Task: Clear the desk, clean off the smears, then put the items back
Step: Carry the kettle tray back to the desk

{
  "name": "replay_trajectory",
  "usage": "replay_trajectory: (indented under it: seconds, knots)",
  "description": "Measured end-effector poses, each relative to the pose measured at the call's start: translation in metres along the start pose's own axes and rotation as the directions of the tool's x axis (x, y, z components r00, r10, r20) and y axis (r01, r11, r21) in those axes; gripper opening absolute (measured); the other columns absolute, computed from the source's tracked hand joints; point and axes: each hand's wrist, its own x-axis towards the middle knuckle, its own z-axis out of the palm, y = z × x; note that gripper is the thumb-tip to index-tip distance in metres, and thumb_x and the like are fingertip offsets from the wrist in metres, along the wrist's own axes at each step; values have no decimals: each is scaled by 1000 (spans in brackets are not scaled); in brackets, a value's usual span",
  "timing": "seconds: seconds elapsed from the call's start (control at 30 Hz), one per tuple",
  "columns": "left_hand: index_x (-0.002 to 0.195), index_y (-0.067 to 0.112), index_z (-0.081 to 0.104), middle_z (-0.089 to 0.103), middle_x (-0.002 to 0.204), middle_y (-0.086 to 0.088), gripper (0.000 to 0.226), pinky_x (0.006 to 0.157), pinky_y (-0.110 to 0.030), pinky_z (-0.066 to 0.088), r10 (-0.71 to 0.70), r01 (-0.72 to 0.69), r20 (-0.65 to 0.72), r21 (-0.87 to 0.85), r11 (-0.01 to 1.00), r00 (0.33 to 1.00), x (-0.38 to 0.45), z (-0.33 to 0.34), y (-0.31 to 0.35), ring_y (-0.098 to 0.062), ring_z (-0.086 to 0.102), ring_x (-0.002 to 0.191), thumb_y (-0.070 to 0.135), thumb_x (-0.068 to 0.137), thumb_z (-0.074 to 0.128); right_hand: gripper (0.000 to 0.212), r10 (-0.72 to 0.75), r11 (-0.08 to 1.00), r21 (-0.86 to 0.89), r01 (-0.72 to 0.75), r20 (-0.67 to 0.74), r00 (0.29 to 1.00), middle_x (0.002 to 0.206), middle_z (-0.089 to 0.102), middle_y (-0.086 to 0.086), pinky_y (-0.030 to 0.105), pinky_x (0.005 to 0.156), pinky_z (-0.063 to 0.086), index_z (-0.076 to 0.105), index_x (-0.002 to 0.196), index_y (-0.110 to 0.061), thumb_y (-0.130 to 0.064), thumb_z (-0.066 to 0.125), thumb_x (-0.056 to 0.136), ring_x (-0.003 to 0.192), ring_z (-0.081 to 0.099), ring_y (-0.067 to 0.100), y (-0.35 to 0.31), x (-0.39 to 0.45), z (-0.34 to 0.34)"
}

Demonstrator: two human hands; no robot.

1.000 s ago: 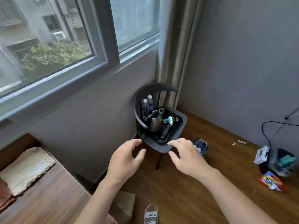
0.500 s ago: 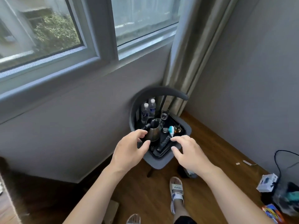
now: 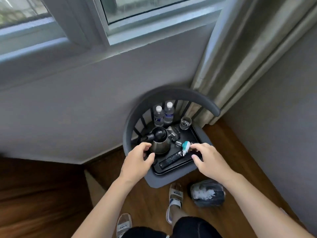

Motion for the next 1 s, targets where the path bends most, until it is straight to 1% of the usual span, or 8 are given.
replay_trajectory:
  seconds: [0.13, 0.27, 0.4, 0.47, 0.57, 0.73, 0.87, 1.0]
  knots:
    - [127, 30, 55, 65, 120, 11, 32, 92, -39, 58, -162, 163, 12, -59, 985, 987, 15, 42, -26, -7, 66, 102, 38, 99, 67, 44, 0, 1000, 27, -2, 52, 999, 123, 59, -3, 40, 97, 48, 53, 140, -30, -30, 64, 98, 116, 55, 21, 44, 47, 8]
    - [128, 36, 48, 64, 119, 10, 41, 79, -33, 57, -244, 243, 11, -126, 962, 970, 37, 88, -61, -7, 68, 88, 45, 95, 71, 53, 8, 997, 72, -14, 76, 997, 130, 56, 1, 39, 104, 44, 50, 144, -30, -34, 69, 95, 125, 51, 22, 86, 102, 35]
    - [139, 39, 39, 60, 130, 3, 63, 80, -37, 53, -322, 327, 53, -137, 935, 945, 64, 138, -110, -13, 65, 98, 53, 90, 75, 63, 79, 991, 97, -90, 112, 991, 136, 52, 7, 41, 106, 41, 43, 147, -39, -50, 69, 90, 133, 45, 26, 128, 154, 78]
    - [145, 35, 35, 56, 138, 3, 74, 88, -37, 51, -345, 350, 56, -170, 921, 937, 79, 160, -131, -19, 63, 110, 51, 88, 79, 67, 105, 990, 82, -117, 141, 984, 139, 51, 9, 42, 106, 41, 41, 147, -42, -58, 68, 87, 135, 43, 29, 147, 177, 99]
    - [142, 39, 35, 59, 135, 9, 78, 103, -41, 51, -353, 349, 29, -244, 905, 935, 101, 187, -154, -18, 61, 125, 51, 83, 83, 73, 150, 988, 16, -155, 167, 975, 139, 49, 15, 43, 107, 39, 39, 147, -42, -64, 69, 84, 135, 43, 35, 169, 207, 124]
    - [127, 49, 35, 58, 133, 13, 71, 107, -42, 49, -378, 324, -77, -375, 868, 923, 118, 216, -172, -13, 59, 125, 50, 78, 87, 80, 225, 974, -36, -223, 84, 971, 138, 47, 16, 47, 110, 38, 35, 141, -51, -83, 63, 73, 135, 42, 39, 177, 239, 137]
    - [130, 51, 30, 47, 143, 8, 83, 118, -44, 42, -372, 262, -165, -462, 847, 914, 119, 234, -176, -15, 49, 137, 58, 69, 87, 80, 167, 986, -7, -167, 55, 984, 126, 42, 12, 39, 109, 35, 41, 138, -48, -75, 74, 71, 134, 38, 38, 172, 242, 149]
    - [128, 53, 29, 42, 141, 8, 84, 117, -32, 34, -389, 198, -287, -522, 830, 875, 121, 250, -161, -18, 39, 141, 59, 64, 83, 85, 123, 990, 66, -122, -23, 992, 122, 39, 13, 34, 106, 33, 46, 136, -44, -68, 83, 64, 133, 34, 37, 180, 236, 166]
